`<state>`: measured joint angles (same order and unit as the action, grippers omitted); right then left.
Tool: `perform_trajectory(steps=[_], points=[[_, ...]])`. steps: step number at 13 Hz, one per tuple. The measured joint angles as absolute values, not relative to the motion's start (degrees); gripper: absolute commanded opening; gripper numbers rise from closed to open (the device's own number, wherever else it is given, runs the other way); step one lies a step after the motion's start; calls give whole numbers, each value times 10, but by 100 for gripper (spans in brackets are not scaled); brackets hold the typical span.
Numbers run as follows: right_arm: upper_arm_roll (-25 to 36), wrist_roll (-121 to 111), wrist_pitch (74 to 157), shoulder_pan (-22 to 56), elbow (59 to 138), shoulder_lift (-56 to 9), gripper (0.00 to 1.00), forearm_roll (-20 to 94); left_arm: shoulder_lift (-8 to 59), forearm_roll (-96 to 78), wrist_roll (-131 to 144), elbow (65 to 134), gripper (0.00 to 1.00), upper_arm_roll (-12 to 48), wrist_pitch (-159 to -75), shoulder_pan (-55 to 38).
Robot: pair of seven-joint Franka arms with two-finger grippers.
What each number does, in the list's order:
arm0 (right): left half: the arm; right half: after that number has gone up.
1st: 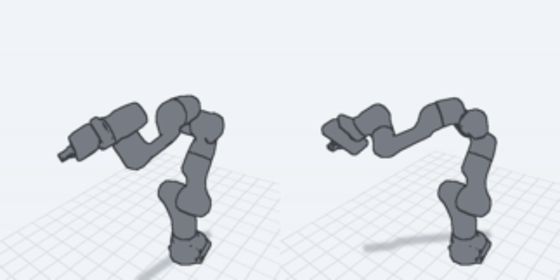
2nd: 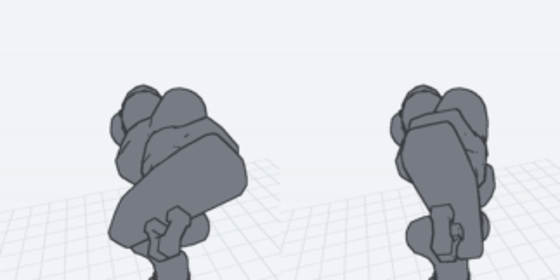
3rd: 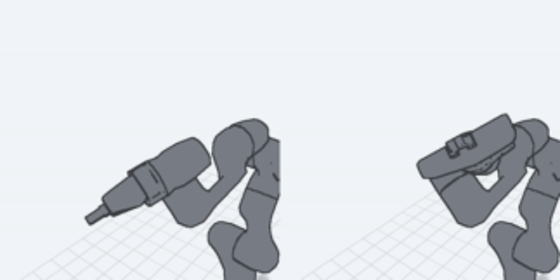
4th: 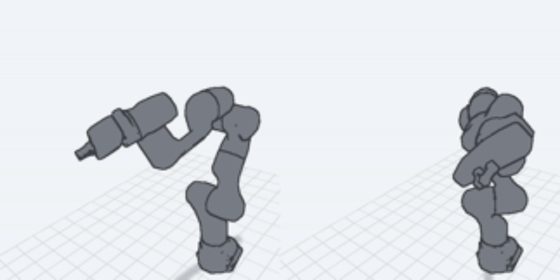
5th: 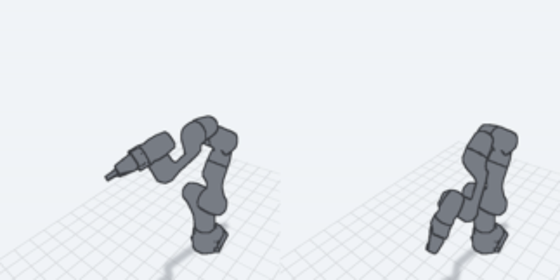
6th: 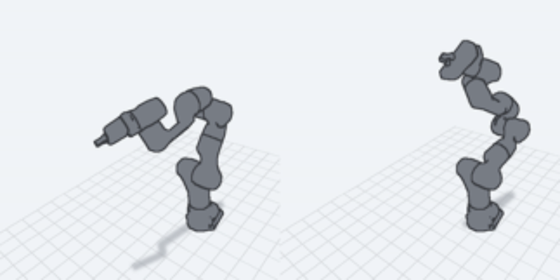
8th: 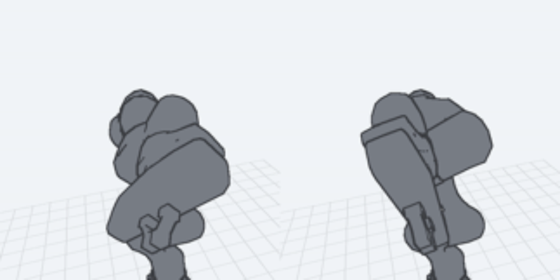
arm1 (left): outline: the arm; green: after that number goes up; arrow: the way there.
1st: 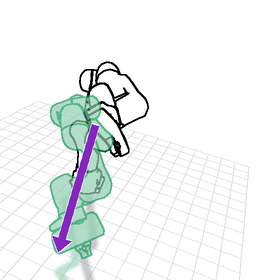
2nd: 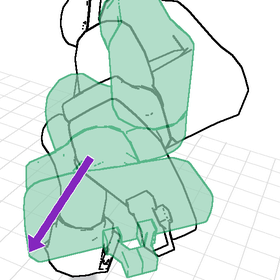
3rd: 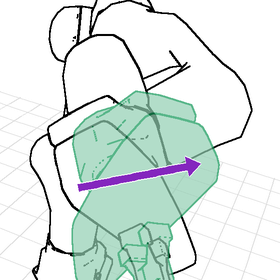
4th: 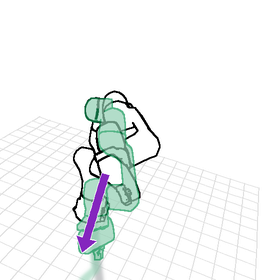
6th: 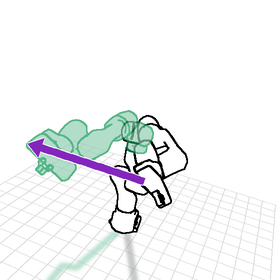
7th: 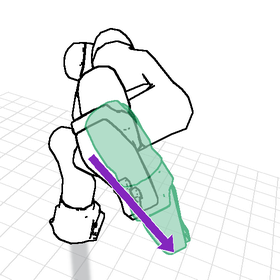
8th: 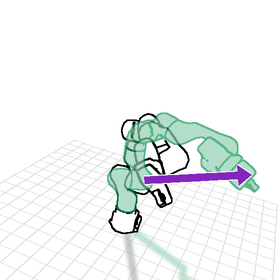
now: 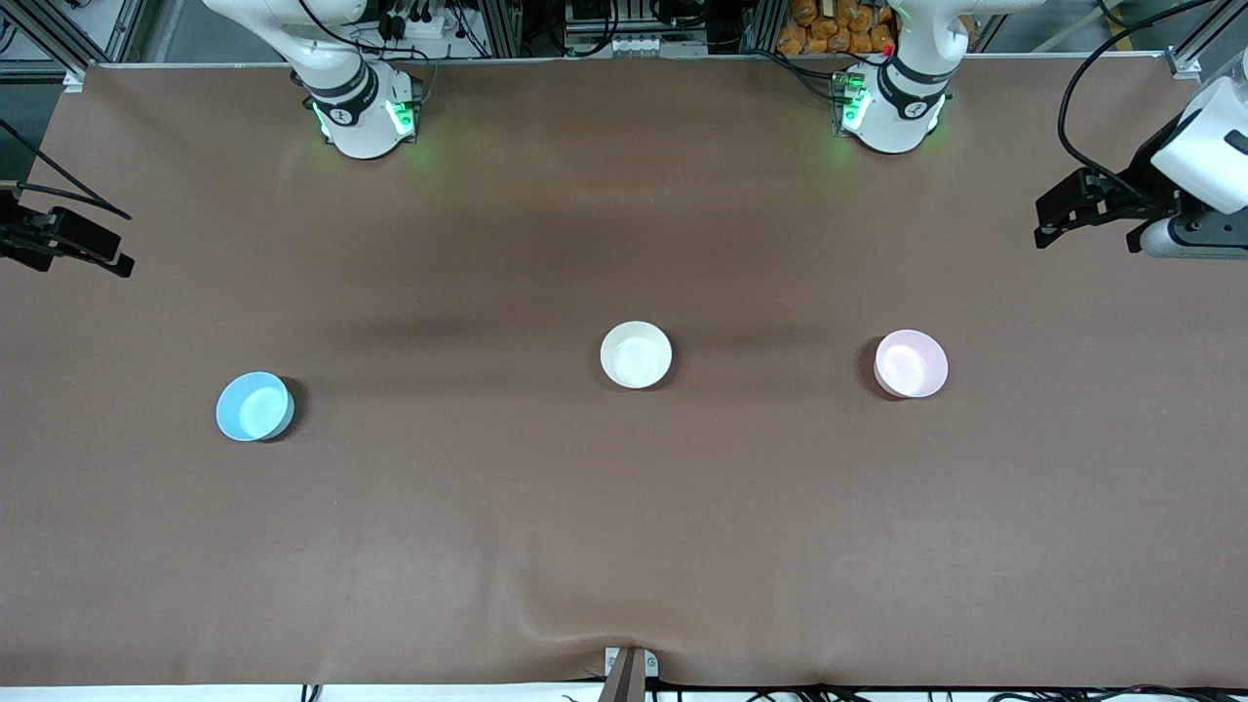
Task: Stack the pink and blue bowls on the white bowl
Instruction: 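Reach the left gripper down to the pink bowl rim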
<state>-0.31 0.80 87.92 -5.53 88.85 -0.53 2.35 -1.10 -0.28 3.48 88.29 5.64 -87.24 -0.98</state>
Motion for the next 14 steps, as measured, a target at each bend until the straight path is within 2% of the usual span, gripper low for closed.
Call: perform_trajectory(steps=[7, 11, 14], points=[[-3, 8, 880, -55, 891, -7, 100, 24, -9, -3, 35, 883, 100, 57, -872, -11], [-3, 8, 881, -55, 891, -7, 100, 24, 21, -3, 34, 896, 100, 57, -874, -10], [-3, 8, 881, -55, 891, -7, 100, 24, 58, -3, 33, 931, 100, 57, -935, -11]])
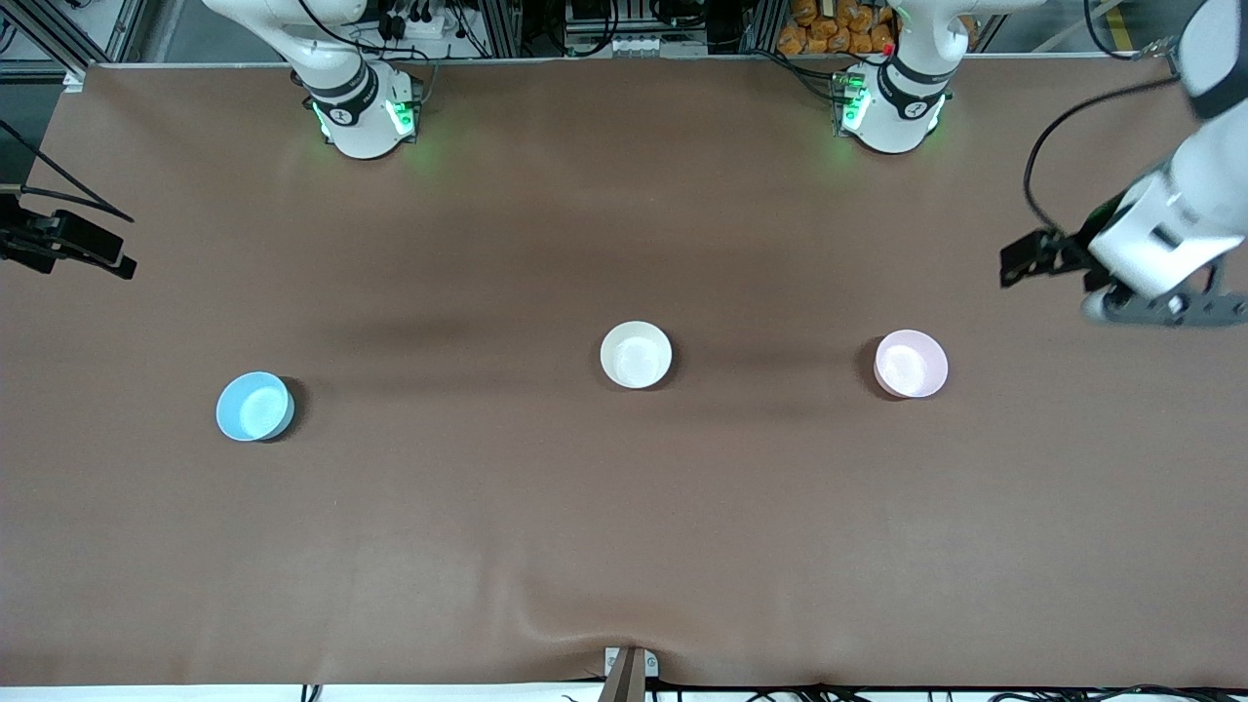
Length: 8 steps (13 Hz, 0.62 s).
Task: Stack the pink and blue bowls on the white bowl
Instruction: 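Reach the left gripper down to the pink bowl rim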
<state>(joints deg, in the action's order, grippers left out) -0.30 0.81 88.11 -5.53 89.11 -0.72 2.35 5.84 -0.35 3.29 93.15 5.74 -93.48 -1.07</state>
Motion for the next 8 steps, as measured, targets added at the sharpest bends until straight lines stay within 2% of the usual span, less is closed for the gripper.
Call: perform_trajectory(steps=[4, 8], points=[[-5, 8, 881, -54, 891, -7, 100, 24, 99, -4, 30, 996, 100, 64, -1025, -11], [-7, 8, 881, -48, 892, -10, 100, 24, 103, -4, 26, 1094, 100, 79, -1143, -11]])
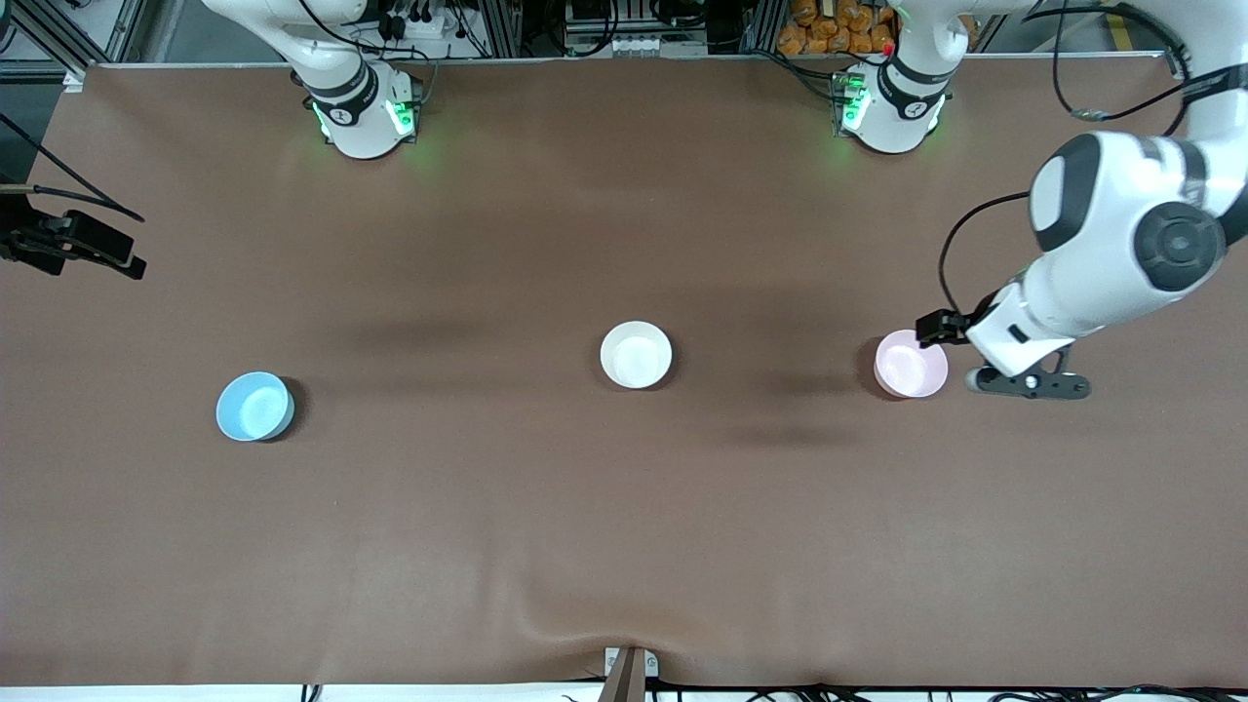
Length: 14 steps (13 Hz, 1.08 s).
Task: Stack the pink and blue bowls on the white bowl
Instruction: 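Reach the left gripper down to the pink bowl rim, then close the left gripper on the pink bowl rim and lift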
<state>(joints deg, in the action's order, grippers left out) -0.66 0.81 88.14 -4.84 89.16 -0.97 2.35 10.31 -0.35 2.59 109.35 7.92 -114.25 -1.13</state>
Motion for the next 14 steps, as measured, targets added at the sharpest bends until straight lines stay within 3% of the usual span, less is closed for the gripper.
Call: perform_trajectory(steps=[4, 9, 14], points=[[-7, 8, 882, -47, 892, -21, 100, 24, 113, 1, -18, 1210, 95, 78, -1298, 2], [-8, 8, 894, -45, 889, -26, 100, 24, 161, 16, -87, 1232, 89, 78, -1371, 45], [-9, 8, 921, -45, 889, -44, 100, 25, 184, 16, -129, 1256, 69, 78, -1428, 76]])
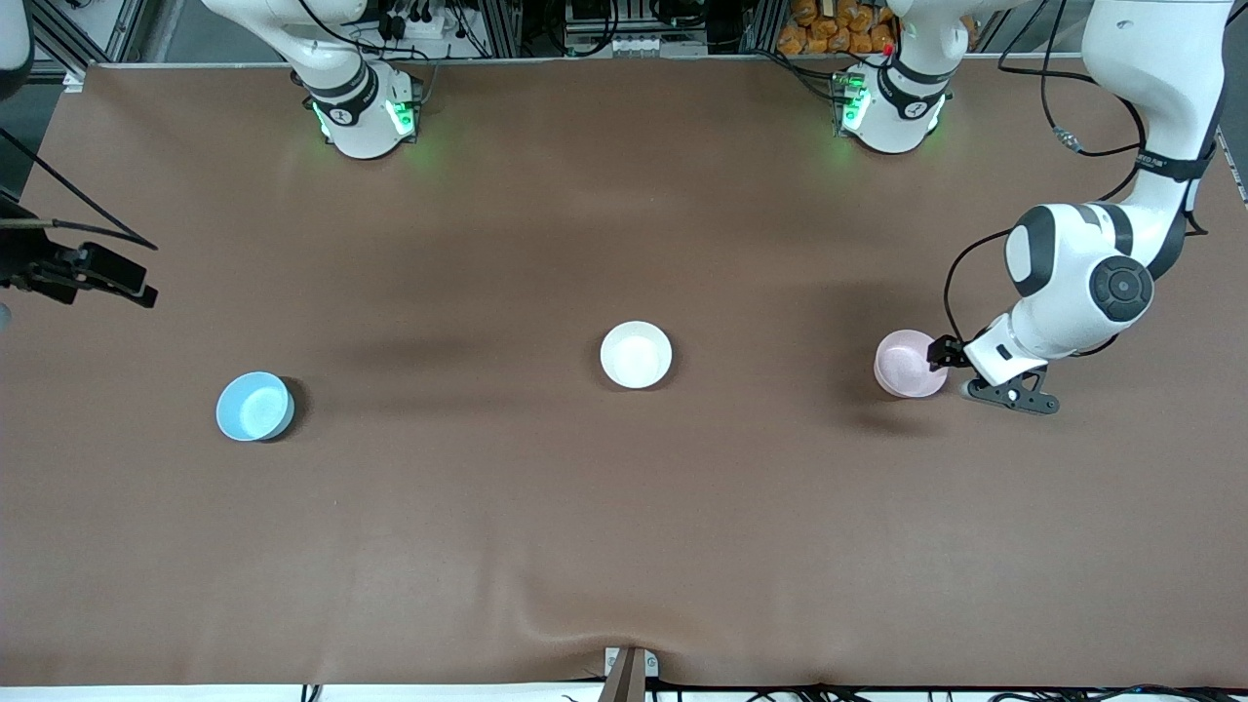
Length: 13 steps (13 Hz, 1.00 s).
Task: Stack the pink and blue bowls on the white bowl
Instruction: 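Close the left gripper on the pink bowl rim and lift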
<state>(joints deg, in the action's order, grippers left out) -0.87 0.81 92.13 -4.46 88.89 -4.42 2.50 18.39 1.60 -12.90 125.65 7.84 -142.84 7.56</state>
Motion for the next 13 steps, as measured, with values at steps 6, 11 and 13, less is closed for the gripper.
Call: perform_trajectory(steps=[6, 11, 13], points=[[-8, 17, 923, -20, 876, -46, 100, 25, 201, 16, -138, 1277, 0, 81, -1471, 75], [-3, 16, 883, -28, 835, -43, 100, 24, 199, 17, -159, 1276, 0, 80, -1471, 78], [-2, 17, 882, -33, 831, -44, 100, 20, 194, 17, -159, 1272, 0, 80, -1468, 78]])
